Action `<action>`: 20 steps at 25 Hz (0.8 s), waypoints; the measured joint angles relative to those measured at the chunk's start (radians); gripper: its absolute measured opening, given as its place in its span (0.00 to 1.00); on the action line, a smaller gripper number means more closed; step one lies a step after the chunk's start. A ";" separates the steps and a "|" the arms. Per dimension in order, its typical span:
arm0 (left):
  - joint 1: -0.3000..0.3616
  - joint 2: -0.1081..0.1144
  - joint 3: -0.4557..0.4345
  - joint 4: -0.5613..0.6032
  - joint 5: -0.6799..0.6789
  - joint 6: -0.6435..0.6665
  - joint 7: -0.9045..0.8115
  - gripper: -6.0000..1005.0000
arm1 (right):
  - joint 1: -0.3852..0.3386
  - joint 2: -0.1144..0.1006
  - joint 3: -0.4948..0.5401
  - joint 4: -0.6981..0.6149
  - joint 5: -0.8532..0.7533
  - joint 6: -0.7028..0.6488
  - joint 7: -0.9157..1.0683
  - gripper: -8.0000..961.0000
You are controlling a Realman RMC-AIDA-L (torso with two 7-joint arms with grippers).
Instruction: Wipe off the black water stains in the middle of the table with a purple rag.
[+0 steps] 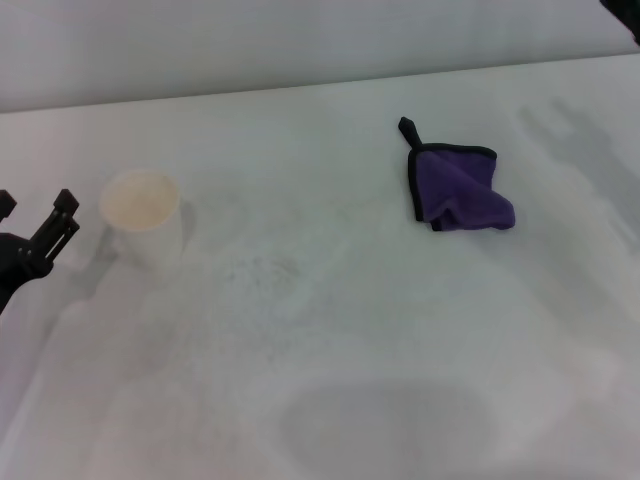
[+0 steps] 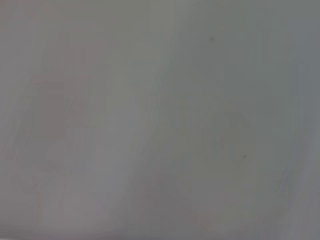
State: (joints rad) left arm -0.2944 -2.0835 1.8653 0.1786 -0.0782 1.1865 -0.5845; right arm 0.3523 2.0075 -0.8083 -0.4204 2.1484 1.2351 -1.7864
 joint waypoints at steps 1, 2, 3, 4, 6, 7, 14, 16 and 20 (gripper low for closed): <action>0.002 0.000 0.000 -0.001 0.000 0.001 0.000 0.87 | 0.000 0.000 0.019 0.044 0.020 0.003 -0.077 0.89; 0.004 0.000 0.000 -0.001 0.000 0.001 0.000 0.87 | 0.000 0.000 0.037 0.087 0.037 0.007 -0.162 0.89; 0.004 0.000 0.000 -0.001 0.000 0.001 0.000 0.87 | 0.000 0.001 0.050 0.128 0.050 0.011 -0.239 0.89; 0.004 0.000 0.000 -0.002 0.000 0.001 0.000 0.87 | 0.000 0.001 0.065 0.170 0.068 0.021 -0.328 0.89; 0.004 0.000 0.000 -0.002 0.000 0.002 0.000 0.87 | 0.003 0.002 0.088 0.245 0.096 0.041 -0.492 0.89; 0.005 0.000 0.000 -0.002 0.000 0.003 0.000 0.87 | 0.004 0.002 0.093 0.273 0.103 0.045 -0.550 0.89; 0.032 -0.004 -0.008 0.006 -0.023 0.011 0.001 0.87 | 0.021 0.004 0.103 0.385 0.109 -0.002 -0.822 0.89; 0.043 -0.004 -0.008 0.002 -0.053 0.011 0.001 0.87 | 0.029 0.006 0.105 0.399 0.109 -0.044 -0.855 0.89; 0.067 -0.001 -0.008 0.005 -0.093 0.013 0.000 0.87 | 0.032 0.013 0.106 0.404 0.109 -0.068 -0.870 0.89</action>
State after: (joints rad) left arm -0.2274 -2.0840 1.8573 0.1835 -0.1709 1.1992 -0.5841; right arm 0.3841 2.0203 -0.7020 -0.0162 2.2578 1.1673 -2.6562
